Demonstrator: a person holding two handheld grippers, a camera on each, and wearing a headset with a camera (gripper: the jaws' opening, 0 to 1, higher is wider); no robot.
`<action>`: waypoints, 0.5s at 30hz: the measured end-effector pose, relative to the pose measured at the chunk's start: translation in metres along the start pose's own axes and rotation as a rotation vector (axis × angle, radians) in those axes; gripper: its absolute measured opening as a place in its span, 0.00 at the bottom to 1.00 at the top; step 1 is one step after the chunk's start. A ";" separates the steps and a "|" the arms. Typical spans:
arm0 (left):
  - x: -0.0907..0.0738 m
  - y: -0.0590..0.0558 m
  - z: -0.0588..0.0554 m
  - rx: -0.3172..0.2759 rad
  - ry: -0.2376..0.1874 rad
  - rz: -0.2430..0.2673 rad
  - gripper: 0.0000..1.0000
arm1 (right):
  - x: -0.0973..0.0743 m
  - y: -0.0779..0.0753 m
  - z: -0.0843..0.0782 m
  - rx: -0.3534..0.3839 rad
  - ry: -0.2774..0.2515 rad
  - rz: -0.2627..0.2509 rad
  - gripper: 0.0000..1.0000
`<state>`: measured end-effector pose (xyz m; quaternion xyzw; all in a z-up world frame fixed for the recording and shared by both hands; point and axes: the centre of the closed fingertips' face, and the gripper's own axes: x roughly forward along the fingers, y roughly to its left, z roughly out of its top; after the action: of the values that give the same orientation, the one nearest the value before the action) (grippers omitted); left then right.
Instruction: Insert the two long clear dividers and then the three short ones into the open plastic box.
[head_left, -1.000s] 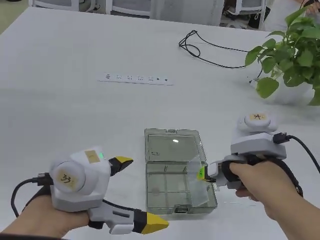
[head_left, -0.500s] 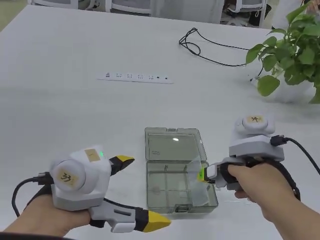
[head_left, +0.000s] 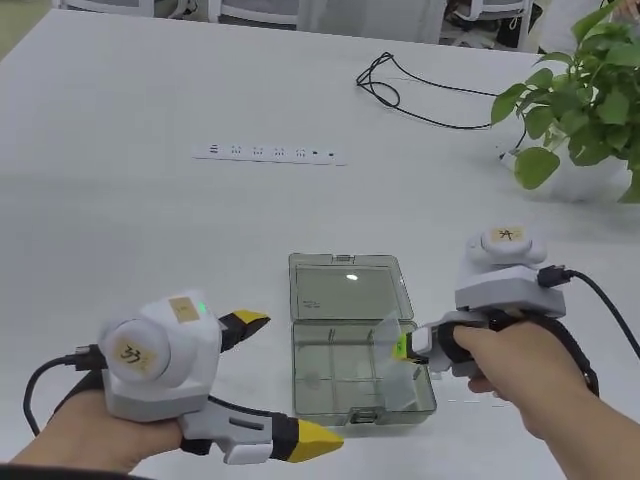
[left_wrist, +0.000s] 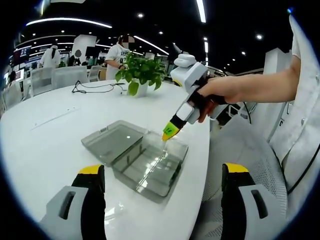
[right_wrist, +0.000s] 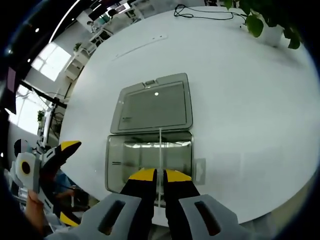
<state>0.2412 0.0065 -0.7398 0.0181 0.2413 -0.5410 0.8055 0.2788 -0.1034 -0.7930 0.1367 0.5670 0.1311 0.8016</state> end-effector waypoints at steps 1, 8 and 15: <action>0.000 0.000 0.000 0.001 -0.002 -0.001 1.00 | 0.000 0.000 0.000 0.000 0.000 0.001 0.06; 0.001 -0.001 0.001 0.000 -0.001 -0.003 1.00 | -0.001 0.001 0.001 -0.006 -0.001 0.004 0.06; 0.001 -0.001 -0.001 0.000 0.002 -0.003 1.00 | 0.001 0.002 -0.002 -0.015 0.006 0.001 0.07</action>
<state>0.2405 0.0055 -0.7410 0.0182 0.2423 -0.5421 0.8044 0.2777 -0.1012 -0.7942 0.1304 0.5682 0.1361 0.8010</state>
